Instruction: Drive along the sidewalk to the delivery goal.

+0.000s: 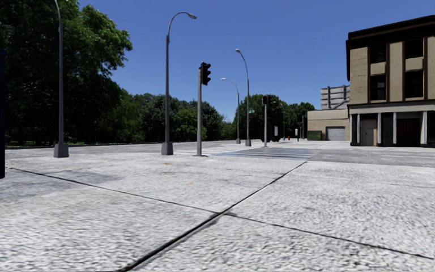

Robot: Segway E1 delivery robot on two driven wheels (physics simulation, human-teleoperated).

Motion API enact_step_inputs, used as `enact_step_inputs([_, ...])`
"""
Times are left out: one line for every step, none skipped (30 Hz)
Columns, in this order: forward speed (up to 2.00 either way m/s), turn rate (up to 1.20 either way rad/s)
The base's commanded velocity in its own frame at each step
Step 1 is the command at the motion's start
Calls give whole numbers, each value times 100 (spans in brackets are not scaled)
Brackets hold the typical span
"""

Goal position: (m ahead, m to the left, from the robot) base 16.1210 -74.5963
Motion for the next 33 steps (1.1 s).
enact_step_inputs([200, 0])
enact_step_inputs([200, 0])
enact_step_inputs([200, 0])
enact_step_inputs([200, 0])
enact_step_inputs([200, 0])
enact_step_inputs([200, 0])
enact_step_inputs([200, 0])
enact_step_inputs([200, 0])
enact_step_inputs([200, 0])
enact_step_inputs([200, 0])
enact_step_inputs([200, 0])
enact_step_inputs([200, 0])
enact_step_inputs([200, 0])
enact_step_inputs([200, 0])
enact_step_inputs([200, 0])
enact_step_inputs([200, 0])
enact_step_inputs([200, 0])
enact_step_inputs([200, 0])
enact_step_inputs([200, 0])
enact_step_inputs([200, 0])
enact_step_inputs([200, 0])
enact_step_inputs([200, 0])
enact_step_inputs([200, 0])
enact_step_inputs([200, 0])
enact_step_inputs([200, 0])
enact_step_inputs([200, 0])
enact_step_inputs([200, 0])
enact_step_inputs([200, 0])
enact_step_inputs([200, 0])
enact_step_inputs([200, -15])
enact_step_inputs([200, -15])
enact_step_inputs([200, -27])
enact_step_inputs([200, -34])
